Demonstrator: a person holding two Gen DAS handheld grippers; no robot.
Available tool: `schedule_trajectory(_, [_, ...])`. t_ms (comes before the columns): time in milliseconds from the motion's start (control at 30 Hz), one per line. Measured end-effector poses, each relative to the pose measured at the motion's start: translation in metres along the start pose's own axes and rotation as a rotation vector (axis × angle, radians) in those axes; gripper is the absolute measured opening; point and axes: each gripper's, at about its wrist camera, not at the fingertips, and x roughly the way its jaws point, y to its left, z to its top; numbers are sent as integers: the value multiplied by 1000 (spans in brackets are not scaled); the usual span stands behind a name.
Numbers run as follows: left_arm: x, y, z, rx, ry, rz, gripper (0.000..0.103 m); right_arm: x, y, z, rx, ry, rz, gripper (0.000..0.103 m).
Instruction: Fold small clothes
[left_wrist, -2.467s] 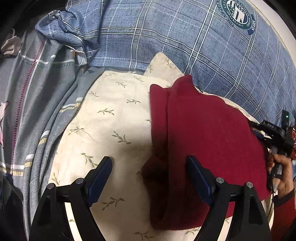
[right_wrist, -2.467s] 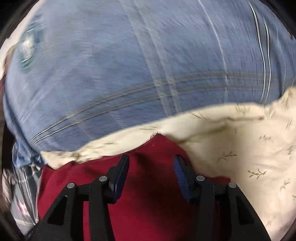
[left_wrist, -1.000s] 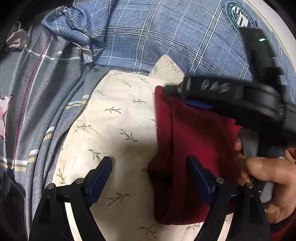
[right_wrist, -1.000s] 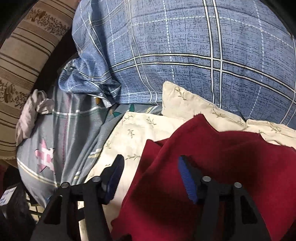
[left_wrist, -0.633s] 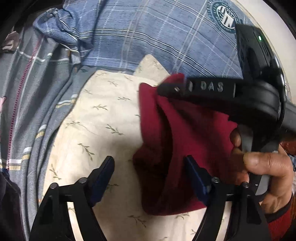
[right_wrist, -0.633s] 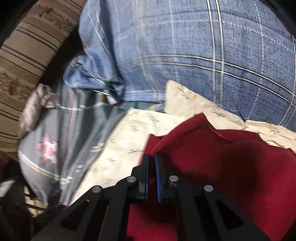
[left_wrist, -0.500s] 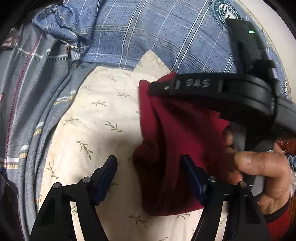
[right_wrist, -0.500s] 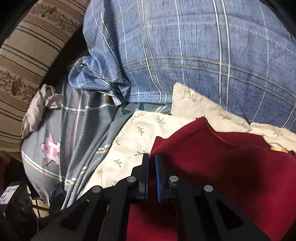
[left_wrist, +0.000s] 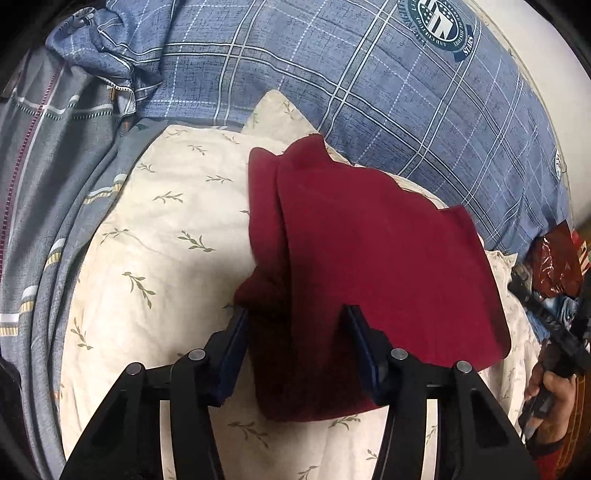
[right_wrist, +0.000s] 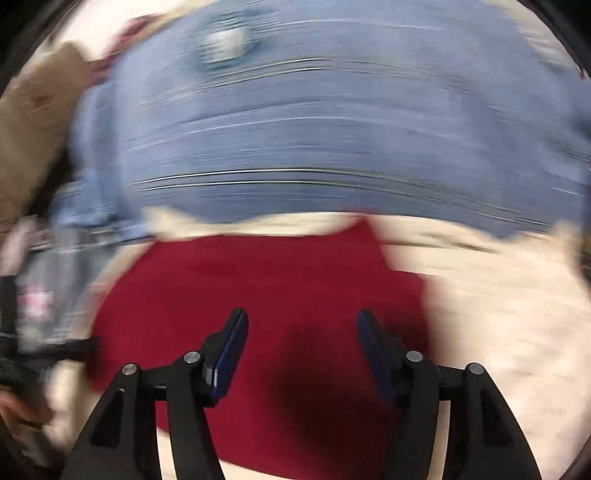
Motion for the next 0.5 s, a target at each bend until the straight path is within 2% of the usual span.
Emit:
schedule_trajectory(33, [-1,0,0,-2,-3,-1,46,1,-23,-4,16,20,-66,64])
schedule_trajectory(67, [-1,1,0,-5,-9,-2,43,4,-37,-7,31,45,-80,62])
schedule_trajectory(167, [-2,1,-2,-6,-18,5,37,11,-55,-16,88,86,56,37])
schedule_trajectory(200, [-2,2,-3,-9,-21,-1,34,11,-53,-17,83,91,79,33])
schedule_trajectory(300, [-3,1,-5,-4,-26,-17,29,6,-39,-18,16,66,56,34])
schedule_trajectory(433, [0,-2,-6,11,-19,-29,28,8,-45,-26,24,89,36,36])
schedule_trajectory(467, [1,-3,-6,14,-18,-34,23,7,-46,-30,34,91,53,36])
schedule_trajectory(500, [2,-3,-6,16,-14,-41,15,8,-46,-32,46,100,85,29])
